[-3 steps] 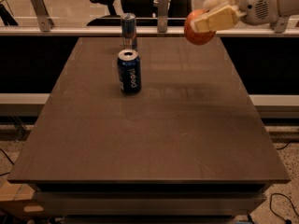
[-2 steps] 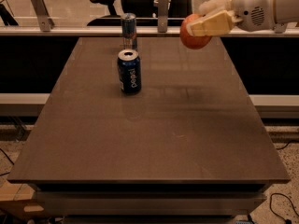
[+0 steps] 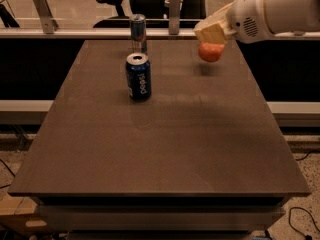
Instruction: Move apple near pepsi can
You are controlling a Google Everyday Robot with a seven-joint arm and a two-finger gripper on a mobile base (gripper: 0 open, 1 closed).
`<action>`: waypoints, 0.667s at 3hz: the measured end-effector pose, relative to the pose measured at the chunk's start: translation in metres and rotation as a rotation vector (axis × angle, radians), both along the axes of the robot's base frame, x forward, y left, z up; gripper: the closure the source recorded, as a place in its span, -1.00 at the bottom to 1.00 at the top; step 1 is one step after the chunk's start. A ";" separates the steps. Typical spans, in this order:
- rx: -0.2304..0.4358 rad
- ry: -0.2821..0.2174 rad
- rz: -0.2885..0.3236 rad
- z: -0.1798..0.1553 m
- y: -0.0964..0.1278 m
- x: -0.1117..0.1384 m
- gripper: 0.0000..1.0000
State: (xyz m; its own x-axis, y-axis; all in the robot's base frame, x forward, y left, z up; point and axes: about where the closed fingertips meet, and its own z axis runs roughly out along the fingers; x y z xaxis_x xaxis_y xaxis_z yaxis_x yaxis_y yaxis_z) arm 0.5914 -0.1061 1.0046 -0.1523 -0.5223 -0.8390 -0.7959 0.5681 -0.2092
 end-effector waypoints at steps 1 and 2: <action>-0.008 0.023 -0.019 -0.012 0.011 -0.002 1.00; -0.008 0.023 -0.016 -0.012 0.013 -0.003 0.65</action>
Offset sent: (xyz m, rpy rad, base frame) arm -0.0016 0.0096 -0.0113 -0.0072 0.0212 -0.0176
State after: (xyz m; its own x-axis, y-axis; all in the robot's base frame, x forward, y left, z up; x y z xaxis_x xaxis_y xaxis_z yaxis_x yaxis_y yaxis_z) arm 0.5889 -0.0933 0.9926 -0.1801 -0.5268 -0.8307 -0.7915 0.5790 -0.1956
